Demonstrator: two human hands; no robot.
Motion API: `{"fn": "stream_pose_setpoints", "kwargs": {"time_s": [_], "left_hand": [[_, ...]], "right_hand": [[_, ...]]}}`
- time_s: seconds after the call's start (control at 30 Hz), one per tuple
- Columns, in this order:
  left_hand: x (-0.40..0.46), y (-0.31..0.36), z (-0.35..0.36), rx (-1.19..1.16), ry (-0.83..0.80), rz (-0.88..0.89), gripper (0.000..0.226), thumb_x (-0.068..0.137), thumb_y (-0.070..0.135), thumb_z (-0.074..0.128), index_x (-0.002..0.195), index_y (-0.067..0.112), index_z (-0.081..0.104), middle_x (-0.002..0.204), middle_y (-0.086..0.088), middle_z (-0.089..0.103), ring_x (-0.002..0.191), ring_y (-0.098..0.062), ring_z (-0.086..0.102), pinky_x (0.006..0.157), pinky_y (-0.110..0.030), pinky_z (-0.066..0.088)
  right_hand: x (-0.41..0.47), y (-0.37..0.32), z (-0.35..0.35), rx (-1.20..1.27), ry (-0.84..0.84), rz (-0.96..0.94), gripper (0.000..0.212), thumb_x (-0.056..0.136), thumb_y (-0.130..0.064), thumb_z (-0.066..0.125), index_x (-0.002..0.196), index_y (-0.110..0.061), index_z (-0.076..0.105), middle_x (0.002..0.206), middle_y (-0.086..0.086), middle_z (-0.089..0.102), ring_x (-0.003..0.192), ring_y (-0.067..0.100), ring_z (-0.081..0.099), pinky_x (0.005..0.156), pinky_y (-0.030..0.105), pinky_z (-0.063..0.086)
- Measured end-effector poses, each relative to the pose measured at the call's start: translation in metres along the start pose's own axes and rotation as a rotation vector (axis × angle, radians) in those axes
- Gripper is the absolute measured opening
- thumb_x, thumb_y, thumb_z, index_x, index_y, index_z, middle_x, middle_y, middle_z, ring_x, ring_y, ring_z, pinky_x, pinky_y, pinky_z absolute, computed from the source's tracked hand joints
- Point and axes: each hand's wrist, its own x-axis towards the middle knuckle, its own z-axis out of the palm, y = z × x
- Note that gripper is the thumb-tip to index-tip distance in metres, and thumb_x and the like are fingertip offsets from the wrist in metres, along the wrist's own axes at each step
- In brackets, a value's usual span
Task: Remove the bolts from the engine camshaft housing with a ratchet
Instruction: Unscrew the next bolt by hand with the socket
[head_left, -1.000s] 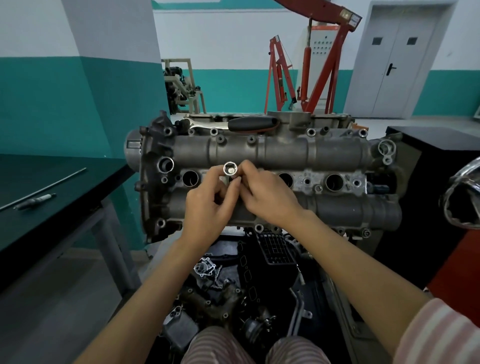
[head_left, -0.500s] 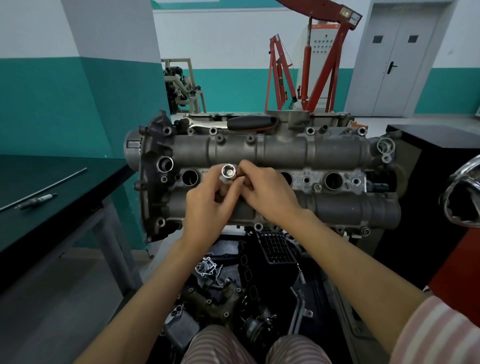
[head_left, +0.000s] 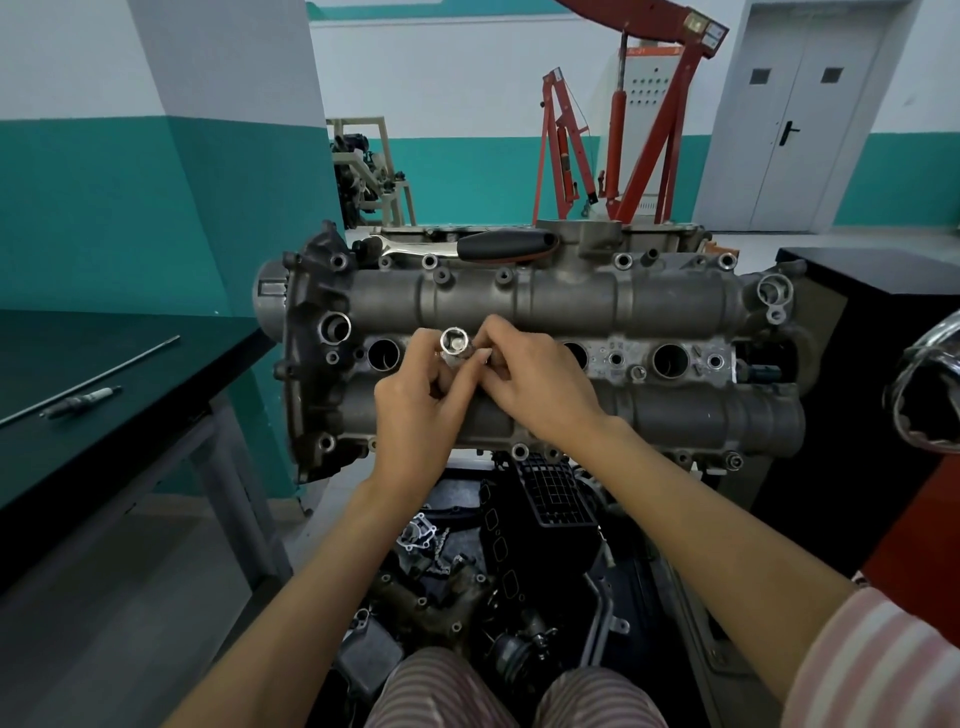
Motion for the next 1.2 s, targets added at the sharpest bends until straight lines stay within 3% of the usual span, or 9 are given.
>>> {"fn": "stream_pose_setpoints", "kwargs": {"time_s": [0.07,0.17,0.3,0.43,0.53,0.7,0.8,0.97,1.2], "left_hand": [[-0.0011,0.0002,-0.002,0.006,-0.036,0.041,0.012,0.09,0.029,0.058,0.097,0.034,0.049,0.049,0.009,0.042,0.046,-0.003,0.044,0.048,-0.006,0.032],[-0.0017,0.0003,-0.0026,0.015,-0.069,0.043,0.031,0.093,0.032,0.049,0.123,0.033,0.05,0.054,0.003,0.051,0.049,-0.01,0.051,0.048,-0.016,0.04],[-0.001,-0.0001,-0.0011,0.029,-0.009,0.016,0.012,0.091,0.024,0.057,0.098,0.015,0.06,0.049,-0.001,0.049,0.044,-0.014,0.046,0.043,-0.017,0.035],[0.0011,0.0015,0.0033,0.018,0.051,-0.054,0.024,0.087,0.022,0.064,0.08,0.003,0.051,0.046,-0.002,0.047,0.044,-0.018,0.043,0.042,-0.012,0.029],[0.0002,0.0022,0.0017,0.014,0.023,-0.03,0.019,0.087,0.025,0.063,0.086,0.009,0.053,0.048,0.001,0.047,0.046,-0.012,0.044,0.045,-0.009,0.031],[-0.0033,0.0039,-0.0029,0.033,-0.051,0.013,0.034,0.092,0.023,0.052,0.124,0.015,0.052,0.052,0.001,0.052,0.047,-0.009,0.047,0.048,-0.009,0.035],[-0.0018,0.0034,-0.0023,0.055,-0.041,0.015,0.023,0.093,0.025,0.053,0.112,0.014,0.058,0.051,0.0,0.051,0.045,-0.013,0.047,0.046,-0.021,0.039],[0.0002,0.004,0.0014,0.007,0.039,-0.07,0.021,0.088,0.023,0.062,0.082,0.006,0.05,0.046,-0.001,0.044,0.043,-0.009,0.038,0.043,-0.01,0.028],[-0.0029,0.0059,-0.0008,0.037,-0.02,-0.026,0.021,0.09,0.023,0.058,0.108,0.013,0.056,0.05,0.01,0.043,0.046,-0.003,0.044,0.048,-0.008,0.032]], "right_hand": [[-0.0004,-0.0005,0.0005,-0.044,0.002,-0.042,0.016,0.092,-0.024,0.051,0.102,-0.011,0.05,0.076,0.007,0.063,0.074,0.03,0.06,0.058,0.032,0.038],[-0.0017,-0.0003,0.0012,-0.064,0.017,-0.109,0.022,0.093,-0.021,0.046,0.11,-0.008,0.05,0.083,0.014,0.065,0.076,0.035,0.061,0.059,0.035,0.038],[-0.0029,-0.0026,-0.0002,-0.055,0.002,-0.109,0.032,0.091,-0.023,0.048,0.121,-0.014,0.048,0.078,0.007,0.065,0.072,0.029,0.062,0.059,0.034,0.041],[0.0004,-0.0028,-0.0009,0.008,-0.02,0.022,0.033,0.087,-0.033,0.057,0.115,-0.018,0.047,0.065,-0.01,0.054,0.063,0.014,0.055,0.057,0.029,0.04],[0.0004,-0.001,-0.0005,0.019,-0.006,0.04,0.017,0.088,-0.027,0.056,0.098,-0.015,0.051,0.062,-0.007,0.051,0.066,0.022,0.057,0.056,0.028,0.034],[-0.0012,-0.0011,-0.0008,0.022,0.003,-0.016,0.017,0.091,-0.023,0.052,0.103,-0.011,0.053,0.064,-0.007,0.05,0.072,0.026,0.06,0.059,0.028,0.033],[-0.001,-0.0006,0.0003,0.005,-0.002,-0.054,0.021,0.093,-0.023,0.049,0.109,-0.012,0.053,0.076,0.004,0.064,0.079,0.029,0.062,0.062,0.034,0.041],[-0.0015,-0.0015,-0.0006,0.002,-0.009,-0.065,0.033,0.091,-0.025,0.051,0.124,-0.018,0.051,0.074,-0.002,0.063,0.076,0.024,0.062,0.064,0.034,0.044],[-0.0001,0.0026,0.0006,0.093,0.005,0.042,0.015,0.088,-0.021,0.056,0.1,-0.013,0.056,0.053,-0.012,0.042,0.051,0.005,0.041,0.055,0.025,0.029]]}}
